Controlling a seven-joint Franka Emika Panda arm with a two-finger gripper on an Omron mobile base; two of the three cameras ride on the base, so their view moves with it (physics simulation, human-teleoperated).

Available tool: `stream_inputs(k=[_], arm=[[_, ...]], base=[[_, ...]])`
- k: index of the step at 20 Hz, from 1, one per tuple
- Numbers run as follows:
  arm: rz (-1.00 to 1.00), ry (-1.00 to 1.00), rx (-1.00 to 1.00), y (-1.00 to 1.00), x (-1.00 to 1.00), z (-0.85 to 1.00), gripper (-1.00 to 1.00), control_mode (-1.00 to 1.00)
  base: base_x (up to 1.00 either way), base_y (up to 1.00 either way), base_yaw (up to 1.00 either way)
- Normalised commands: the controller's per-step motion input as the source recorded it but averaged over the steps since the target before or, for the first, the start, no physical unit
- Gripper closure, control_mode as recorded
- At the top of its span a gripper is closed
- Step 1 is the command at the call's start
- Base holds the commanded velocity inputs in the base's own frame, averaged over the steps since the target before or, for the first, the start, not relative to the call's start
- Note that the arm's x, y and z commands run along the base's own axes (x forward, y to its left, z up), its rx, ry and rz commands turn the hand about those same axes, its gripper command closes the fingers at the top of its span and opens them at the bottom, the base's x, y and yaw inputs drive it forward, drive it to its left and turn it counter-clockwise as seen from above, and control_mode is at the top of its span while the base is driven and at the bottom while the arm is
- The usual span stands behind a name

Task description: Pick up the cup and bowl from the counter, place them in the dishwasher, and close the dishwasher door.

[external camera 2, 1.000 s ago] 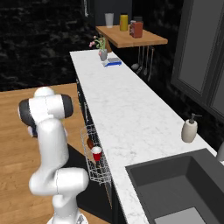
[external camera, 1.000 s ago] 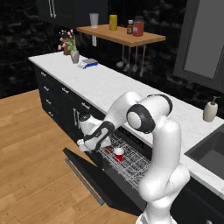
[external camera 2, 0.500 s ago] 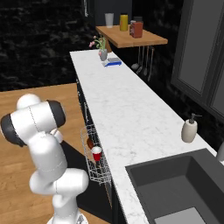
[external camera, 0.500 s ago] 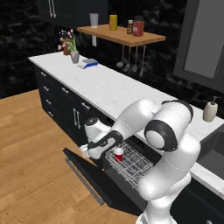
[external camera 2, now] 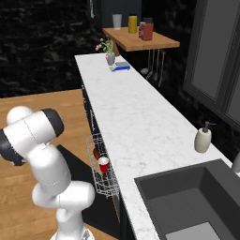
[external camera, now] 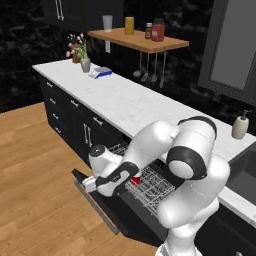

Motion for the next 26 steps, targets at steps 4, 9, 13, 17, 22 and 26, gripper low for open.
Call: stream_inputs(k=[4,9,13,17,22,26], arm=[[0.09,0.0,-0.07,0.62,0.0,-0.01,-1.0,-1.0],[0.05,0.0,-0.11,0.36,0.0,-0.32,-1.0,-1.0],[0.0,0.0,-0.22,0.5,0.1,-0.74,-1.0,-1.0],[-0.02,0.0,-0.25,0.64,0.18,-0.48,-1.0,-1.0],[-0.05,0.02,-0.19,0.33,0.08,-0.28,-1.0,-1.0],[0.0,0.02,-0.23,0.0,0.2,-0.62,-1.0,-1.0]], base=[[0.0,0.0,0.0],[0.0,0.0,0.0],[0.0,0.0,0.0],[0.0,0.0,0.0],[0.0,0.0,0.0],[0.0,0.0,0.0]])
